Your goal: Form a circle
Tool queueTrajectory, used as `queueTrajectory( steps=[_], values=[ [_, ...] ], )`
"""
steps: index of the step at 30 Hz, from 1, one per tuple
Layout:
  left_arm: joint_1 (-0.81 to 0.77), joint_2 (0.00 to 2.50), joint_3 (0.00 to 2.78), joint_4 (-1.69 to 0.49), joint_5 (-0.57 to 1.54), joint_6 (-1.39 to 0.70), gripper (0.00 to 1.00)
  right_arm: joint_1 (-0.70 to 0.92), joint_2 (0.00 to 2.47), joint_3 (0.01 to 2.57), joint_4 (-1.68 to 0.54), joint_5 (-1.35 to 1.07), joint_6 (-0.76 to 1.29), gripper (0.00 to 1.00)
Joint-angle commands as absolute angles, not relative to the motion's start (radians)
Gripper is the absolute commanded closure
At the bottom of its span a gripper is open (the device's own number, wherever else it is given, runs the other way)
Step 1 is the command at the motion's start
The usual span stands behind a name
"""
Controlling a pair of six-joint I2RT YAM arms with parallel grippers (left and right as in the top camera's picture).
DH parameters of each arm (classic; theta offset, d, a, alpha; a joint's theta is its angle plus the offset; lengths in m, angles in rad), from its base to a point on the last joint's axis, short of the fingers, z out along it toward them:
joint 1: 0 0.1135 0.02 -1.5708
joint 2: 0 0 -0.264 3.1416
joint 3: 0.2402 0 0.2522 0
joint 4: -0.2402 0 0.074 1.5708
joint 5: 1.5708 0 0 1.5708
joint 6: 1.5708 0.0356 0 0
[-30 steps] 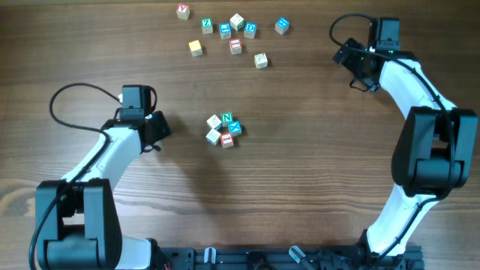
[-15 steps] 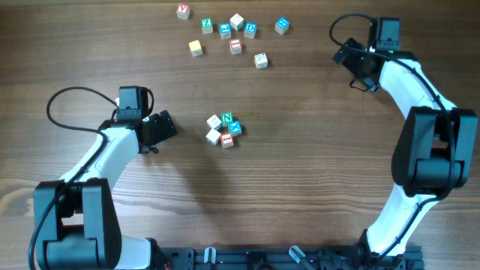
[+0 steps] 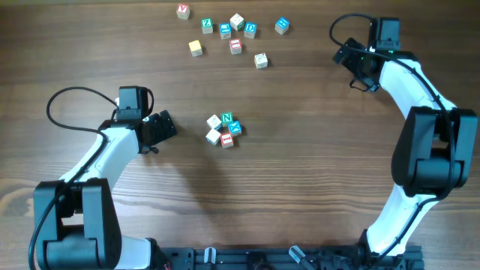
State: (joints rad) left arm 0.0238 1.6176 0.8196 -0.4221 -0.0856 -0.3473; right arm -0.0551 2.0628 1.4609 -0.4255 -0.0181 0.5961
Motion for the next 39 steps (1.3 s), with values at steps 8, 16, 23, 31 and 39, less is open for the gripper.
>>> queueTrajectory(
  steps=[8, 16, 23, 31, 39],
  values=[
    [0.028, 1.346, 0.816, -0.427, -0.099, -0.352, 0.0, -0.054, 2.08, 1.457, -0.425, -0.008, 0.583, 0.0],
    [0.028, 0.965, 0.816, -0.427, -0.099, -0.352, 0.0, -0.054, 2.08, 1.457, -0.426, -0.009, 0.583, 0.0],
    [0.028, 0.845, 0.816, -0.427, -0.099, -0.352, 0.0, -0.054, 2.08, 1.457, -0.425, -0.009, 0.583, 0.0],
    [0.028, 0.868, 0.816, -0.445, -0.099, -0.352, 0.0, -0.054, 2.08, 1.457, -0.425, -0.008, 0.583, 0.01],
    [0.028, 0.839, 0.749, -0.429, -0.099, -0.352, 0.0, -0.054, 2.08, 1.457, -0.426, -0.009, 0.583, 0.0]
  ],
)
